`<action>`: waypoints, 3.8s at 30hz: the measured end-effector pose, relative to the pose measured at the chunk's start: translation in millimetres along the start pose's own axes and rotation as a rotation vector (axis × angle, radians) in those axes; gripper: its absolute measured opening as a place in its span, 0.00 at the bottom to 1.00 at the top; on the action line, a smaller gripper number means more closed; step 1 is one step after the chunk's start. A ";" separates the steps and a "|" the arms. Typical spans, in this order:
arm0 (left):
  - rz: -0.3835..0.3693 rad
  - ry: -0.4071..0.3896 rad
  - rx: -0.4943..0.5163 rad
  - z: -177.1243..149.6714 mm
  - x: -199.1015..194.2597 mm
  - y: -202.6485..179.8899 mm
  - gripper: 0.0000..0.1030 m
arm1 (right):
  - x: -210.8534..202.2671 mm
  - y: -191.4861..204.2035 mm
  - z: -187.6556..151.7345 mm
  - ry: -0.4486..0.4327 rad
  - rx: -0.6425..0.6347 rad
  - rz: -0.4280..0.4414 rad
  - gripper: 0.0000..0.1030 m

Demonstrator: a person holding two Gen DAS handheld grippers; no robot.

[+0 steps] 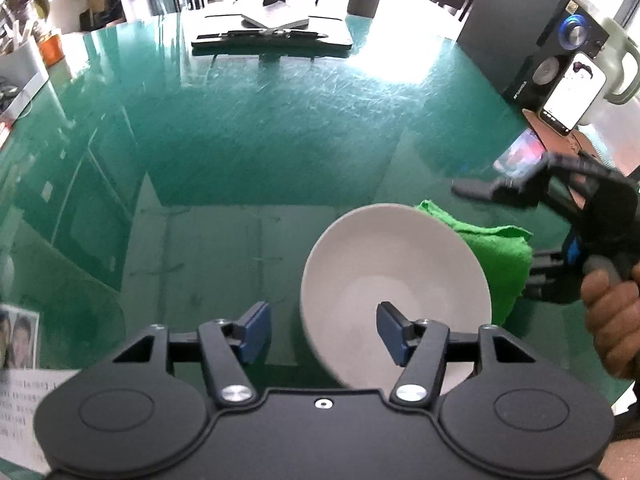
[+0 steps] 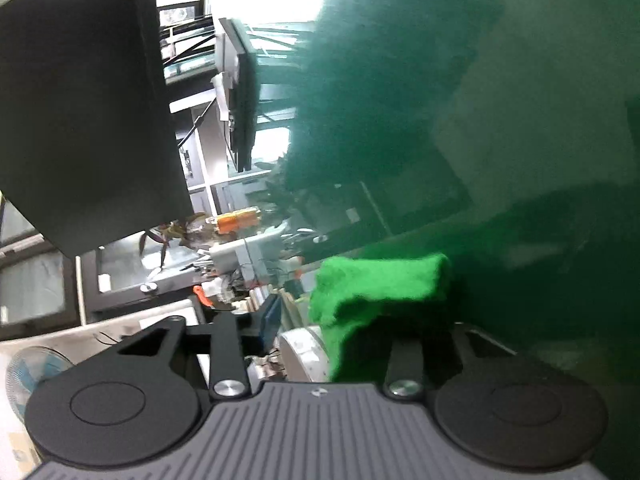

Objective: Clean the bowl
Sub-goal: 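Rotate the bowl with the left gripper while the right gripper keeps wiping its wall, then rub the green cloth along the white bowl's rim with the right gripper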

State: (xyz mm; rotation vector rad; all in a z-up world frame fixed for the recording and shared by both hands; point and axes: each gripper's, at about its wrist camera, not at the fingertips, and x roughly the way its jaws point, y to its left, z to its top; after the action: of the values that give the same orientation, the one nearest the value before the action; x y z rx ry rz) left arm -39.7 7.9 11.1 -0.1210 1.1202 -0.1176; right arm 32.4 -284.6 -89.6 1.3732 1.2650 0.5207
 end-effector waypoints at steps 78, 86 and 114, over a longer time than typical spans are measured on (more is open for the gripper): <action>-0.070 0.058 0.234 37.7 37.9 -5.5 0.40 | -1.5 -15.6 -14.4 0.055 0.093 0.032 0.04; -0.059 0.060 0.228 37.3 37.5 -7.6 0.43 | 43.2 4.1 -2.2 0.091 0.062 0.039 0.04; -0.064 0.072 0.234 35.1 37.6 -11.6 0.49 | -9.3 -18.4 -13.8 0.095 0.087 0.043 0.06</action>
State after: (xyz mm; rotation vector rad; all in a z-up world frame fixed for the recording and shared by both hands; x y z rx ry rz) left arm 7.7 -8.0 -5.4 0.0564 1.1663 -0.3105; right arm 10.5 -290.9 -99.3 1.4654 1.3505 0.5724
